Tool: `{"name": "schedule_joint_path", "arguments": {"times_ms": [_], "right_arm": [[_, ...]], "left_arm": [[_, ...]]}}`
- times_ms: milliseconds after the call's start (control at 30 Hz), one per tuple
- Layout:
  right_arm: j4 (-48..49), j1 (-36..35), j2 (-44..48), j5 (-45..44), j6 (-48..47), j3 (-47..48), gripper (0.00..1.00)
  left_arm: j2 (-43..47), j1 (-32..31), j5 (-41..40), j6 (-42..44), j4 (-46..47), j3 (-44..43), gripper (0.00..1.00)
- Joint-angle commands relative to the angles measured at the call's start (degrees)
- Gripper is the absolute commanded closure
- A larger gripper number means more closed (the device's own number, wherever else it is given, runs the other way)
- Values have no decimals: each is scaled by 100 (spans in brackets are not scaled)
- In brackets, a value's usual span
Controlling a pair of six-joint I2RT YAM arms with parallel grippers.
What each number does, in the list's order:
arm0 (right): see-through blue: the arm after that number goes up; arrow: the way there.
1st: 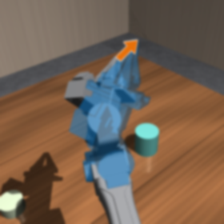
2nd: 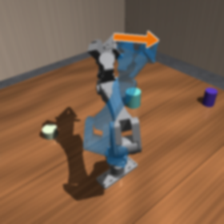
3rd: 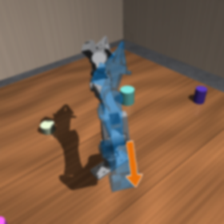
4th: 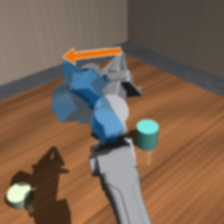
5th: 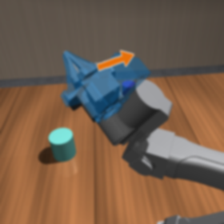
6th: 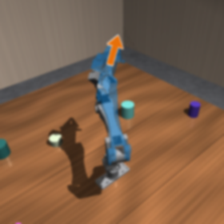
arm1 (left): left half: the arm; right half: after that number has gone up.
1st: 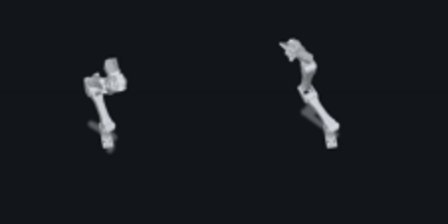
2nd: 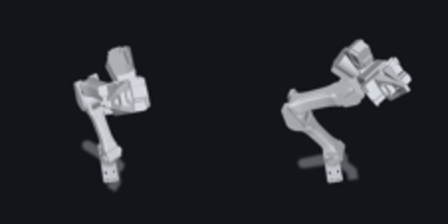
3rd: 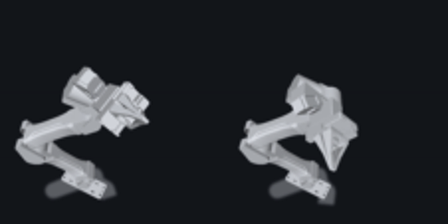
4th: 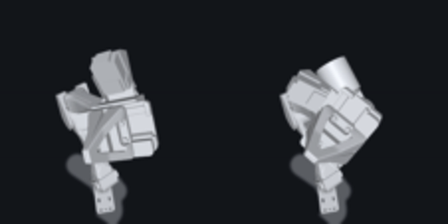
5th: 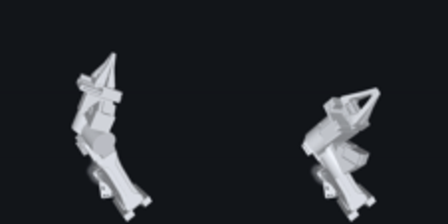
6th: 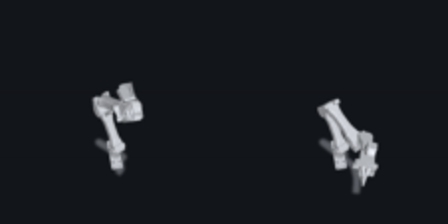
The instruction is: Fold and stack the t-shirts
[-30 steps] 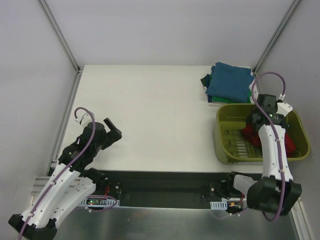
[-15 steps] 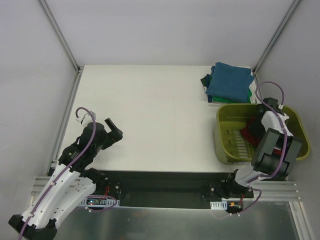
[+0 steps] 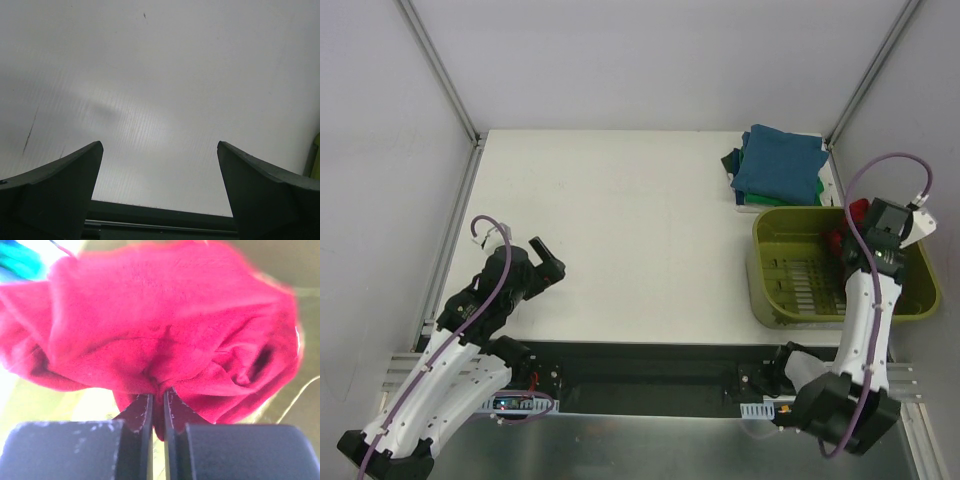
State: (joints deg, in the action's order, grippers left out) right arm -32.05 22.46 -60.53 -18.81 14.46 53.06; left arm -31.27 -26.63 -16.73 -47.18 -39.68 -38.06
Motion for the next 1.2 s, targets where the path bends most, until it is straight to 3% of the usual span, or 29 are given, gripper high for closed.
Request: {"name": "schedule_joint_path", "arguments": {"times_ms": [0,100,200,233,300,533,633,733,933,1067,1167], "right_arm": [[-151,-66,1077,508,-303,863,99],[-239,-154,1360,1333,-522,1486,99],[-144,-417,1246,2852,-672,2260,99],[-30,-705,1185,3587,-672,2444,99],[259,-1153,974,4163,-716,2926,99],[647,-4709,-1,4911,-1717,3922,99],[543,-5923,-886,4800,-2147,4491,99],[708,-6594,-1460,4755,-2316,4993,99],[1552,-6816,-2847,4597,-1921,5916,99],[1991,-6816,-3824,5158,-1316,7398,99],[2587,-6825,-4317,5370,-937,7781,100]], "left_arm": [[-64,-17,-93,-19,110,9,1],[-90,-17,-32,-37,127,27,1],[-125,-17,-14,-19,215,10,1],[-134,-17,-6,-19,233,10,1],[-187,-17,64,-28,259,45,1],[-161,-9,240,-28,268,167,1],[-11,-9,434,-98,277,220,1],[138,-9,364,-98,259,334,1],[367,-9,241,-213,163,458,1],[420,-9,153,-327,-31,414,1],[455,-9,39,-371,-127,379,1]]}}
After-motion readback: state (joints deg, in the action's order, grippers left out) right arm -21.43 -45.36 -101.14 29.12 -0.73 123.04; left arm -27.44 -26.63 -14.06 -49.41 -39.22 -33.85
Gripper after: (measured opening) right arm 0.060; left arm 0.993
